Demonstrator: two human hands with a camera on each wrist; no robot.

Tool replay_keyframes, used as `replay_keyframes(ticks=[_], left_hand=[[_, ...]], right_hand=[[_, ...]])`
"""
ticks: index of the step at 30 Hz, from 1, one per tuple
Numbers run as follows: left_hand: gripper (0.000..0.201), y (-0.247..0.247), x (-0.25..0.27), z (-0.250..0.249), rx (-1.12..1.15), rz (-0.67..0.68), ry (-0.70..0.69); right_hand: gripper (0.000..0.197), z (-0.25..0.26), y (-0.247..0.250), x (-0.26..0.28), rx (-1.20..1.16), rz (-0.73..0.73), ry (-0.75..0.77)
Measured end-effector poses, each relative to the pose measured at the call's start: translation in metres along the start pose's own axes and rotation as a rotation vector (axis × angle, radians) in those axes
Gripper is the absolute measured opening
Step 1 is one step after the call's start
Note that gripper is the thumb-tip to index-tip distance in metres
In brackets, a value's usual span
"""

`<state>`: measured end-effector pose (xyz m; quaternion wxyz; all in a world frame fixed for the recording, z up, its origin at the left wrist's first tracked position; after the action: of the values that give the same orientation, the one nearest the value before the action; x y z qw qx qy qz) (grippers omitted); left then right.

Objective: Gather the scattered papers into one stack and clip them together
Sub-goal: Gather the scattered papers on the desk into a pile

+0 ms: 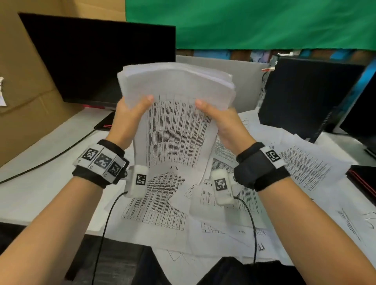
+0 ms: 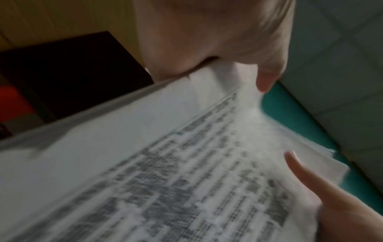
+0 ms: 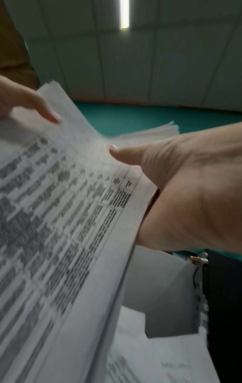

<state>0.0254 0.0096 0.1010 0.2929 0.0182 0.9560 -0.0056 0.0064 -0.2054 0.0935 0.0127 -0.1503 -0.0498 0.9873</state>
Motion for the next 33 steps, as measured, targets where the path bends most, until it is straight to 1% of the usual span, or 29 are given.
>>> replay_keyframes(ticks=[1, 2, 4, 5, 6, 7, 8, 9, 10, 11, 12, 13, 14, 15, 17, 18, 19, 20, 21, 22, 23, 24, 25, 26, 27, 29, 30, 32, 33], left_hand=[[0.019, -0.007, -0.003, -0.008, -0.015, -0.001, -0.025], [0.017, -0.01, -0.006, -0.02, -0.015, -0.051, -0.077], [0.019, -0.006, -0.011, -0.039, 0.069, -0.185, -0.159], [0.017, 0.0, -0.015, -0.04, 0.111, -0.2, -0.171], [0.016, 0.005, -0.017, -0.038, 0.104, -0.158, -0.158], [0.021, 0.009, -0.017, -0.029, 0.071, -0.063, -0.106], [0.033, 0.011, -0.013, -0.013, 0.038, 0.05, -0.007], [0.05, 0.009, -0.003, 0.004, 0.029, 0.18, 0.142], [0.067, 0.007, 0.008, 0.024, 0.022, 0.298, 0.324], [0.079, 0.004, 0.02, 0.042, 0.009, 0.394, 0.486], [0.08, 0.0, 0.028, 0.057, -0.018, 0.476, 0.597], [0.068, -0.003, 0.031, 0.067, -0.05, 0.52, 0.638], [0.049, -0.007, 0.029, 0.066, -0.081, 0.5, 0.619], [0.036, -0.009, 0.022, 0.064, -0.101, 0.423, 0.555], [0.033, -0.012, 0.009, 0.047, -0.011, 0.17, 0.377], [0.028, -0.011, 0.006, 0.039, 0.048, 0.044, 0.304], [0.024, -0.009, 0.006, 0.034, 0.109, -0.039, 0.267], [0.022, -0.006, 0.008, 0.037, 0.161, -0.05, 0.269], [0.023, -0.004, 0.013, 0.046, 0.191, 0.002, 0.334], [0.027, -0.002, 0.022, 0.063, 0.192, 0.089, 0.446], [0.034, 0.001, 0.035, 0.081, 0.145, 0.2, 0.587], [0.044, 0.002, 0.048, 0.095, 0.062, 0.306, 0.701], [0.049, 0.003, 0.06, 0.106, -0.018, 0.375, 0.768], [0.045, 0.003, 0.065, 0.115, -0.069, 0.387, 0.774], [0.037, 0.004, 0.066, 0.118, -0.083, 0.333, 0.746], [0.026, 0.007, 0.065, 0.117, -0.047, 0.191, 0.701], [0.023, 0.01, 0.065, 0.117, -0.029, 0.136, 0.704], [0.026, 0.013, 0.071, 0.123, -0.032, 0.098, 0.742], [0.027, 0.013, 0.078, 0.129, -0.067, 0.108, 0.787]], right_hand=[[0.038, 0.009, -0.007, -0.002, -0.016, 0.003, 0.018], [0.034, 0.021, -0.013, -0.005, -0.029, -0.002, 0.057], [0.026, 0.046, -0.019, -0.009, -0.036, -0.021, 0.155], [0.026, 0.052, -0.017, -0.011, -0.028, -0.02, 0.179], [0.032, 0.051, -0.012, -0.014, -0.003, 0.009, 0.165], [0.047, 0.041, -0.005, -0.014, 0.053, 0.051, 0.106], [0.064, 0.024, 0.001, -0.013, 0.136, 0.123, 0.018], [0.076, 0.002, 0.006, -0.008, 0.223, 0.217, -0.08], [0.083, -0.019, 0.01, -0.002, 0.285, 0.31, -0.162], [0.087, -0.036, 0.012, 0.003, 0.318, 0.364, -0.222], [0.089, -0.047, 0.013, 0.006, 0.319, 0.371, -0.249], [0.089, -0.051, 0.013, 0.005, 0.316, 0.351, -0.24], [0.089, -0.048, 0.01, 0.003, 0.299, 0.315, -0.207], [0.092, -0.043, 0.008, -0.002, 0.271, 0.244, -0.17], [0.109, -0.031, 0.008, -0.014, 0.137, 0.038, -0.128], [0.111, -0.026, 0.01, -0.018, 0.075, -0.02, -0.101], [0.104, -0.022, 0.011, -0.019, 0.028, -0.036, -0.071], [0.092, -0.023, 0.012, -0.018, 0.02, -0.013, -0.067], [0.082, -0.029, 0.014, -0.013, 0.048, 0.024, -0.093], [0.076, -0.043, 0.018, -0.006, 0.11, 0.064, -0.154], [0.075, -0.066, 0.025, 0.001, 0.163, 0.102, -0.249], [0.078, -0.09, 0.03, 0.009, 0.21, 0.15, -0.347], [0.083, -0.113, 0.035, 0.017, 0.275, 0.175, -0.425], [0.085, -0.128, 0.037, 0.021, 0.315, 0.18, -0.471], [0.078, -0.133, 0.037, 0.023, 0.324, 0.157, -0.474], [0.049, -0.131, 0.035, 0.019, 0.333, 0.061, -0.433], [0.038, -0.129, 0.037, 0.015, 0.346, 0.018, -0.41], [0.014, -0.126, 0.042, 0.011, 0.413, -0.07, -0.386], [0.016, -0.127, 0.045, 0.01, 0.479, -0.098, -0.388]])
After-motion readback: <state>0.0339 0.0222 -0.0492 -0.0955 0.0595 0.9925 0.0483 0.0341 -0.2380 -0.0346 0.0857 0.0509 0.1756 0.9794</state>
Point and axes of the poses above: each hand's wrist, its own x-axis away from the middle knuckle, its own y-axis out of the back of the hand, z = x × y, the point moved 5 cm from there along -x, towards the middle knuckle
